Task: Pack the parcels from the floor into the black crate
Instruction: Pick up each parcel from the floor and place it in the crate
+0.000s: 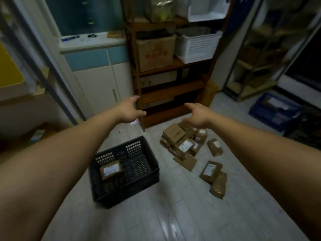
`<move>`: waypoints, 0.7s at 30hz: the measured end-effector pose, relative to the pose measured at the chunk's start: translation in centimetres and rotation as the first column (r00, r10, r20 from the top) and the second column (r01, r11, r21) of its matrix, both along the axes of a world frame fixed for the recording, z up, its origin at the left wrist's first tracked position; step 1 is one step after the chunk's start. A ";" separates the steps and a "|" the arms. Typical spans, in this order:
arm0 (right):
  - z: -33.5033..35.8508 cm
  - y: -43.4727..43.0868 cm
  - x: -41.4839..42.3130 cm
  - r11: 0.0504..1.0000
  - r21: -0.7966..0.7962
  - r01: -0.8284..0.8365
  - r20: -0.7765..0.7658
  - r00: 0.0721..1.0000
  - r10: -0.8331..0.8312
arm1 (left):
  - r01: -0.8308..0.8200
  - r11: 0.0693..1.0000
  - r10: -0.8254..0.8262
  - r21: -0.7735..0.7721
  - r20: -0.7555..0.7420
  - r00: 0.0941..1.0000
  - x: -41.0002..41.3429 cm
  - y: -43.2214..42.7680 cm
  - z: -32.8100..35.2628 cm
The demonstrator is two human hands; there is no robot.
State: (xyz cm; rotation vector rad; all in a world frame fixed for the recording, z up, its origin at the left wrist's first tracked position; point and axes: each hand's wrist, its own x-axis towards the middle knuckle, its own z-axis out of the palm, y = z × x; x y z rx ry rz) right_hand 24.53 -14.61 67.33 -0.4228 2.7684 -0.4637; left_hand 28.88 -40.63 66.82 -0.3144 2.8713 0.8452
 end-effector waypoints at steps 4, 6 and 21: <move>2.1 9.7 0.4 0.994 0.021 0.103 -0.049 0.994 -0.102 | 0.075 0.997 -0.074 0.036 -0.029 0.997 -2.6 8.9 2.5; 2.7 15.2 0.6 0.989 0.037 0.143 -0.055 0.988 -0.141 | 0.110 0.992 -0.109 0.065 -0.027 0.994 -3.8 13.9 3.1; -0.1 37.4 -6.9 0.959 0.041 0.280 0.043 0.959 -0.282 | 0.230 0.970 -0.238 0.078 0.117 0.964 -13.8 34.9 -3.1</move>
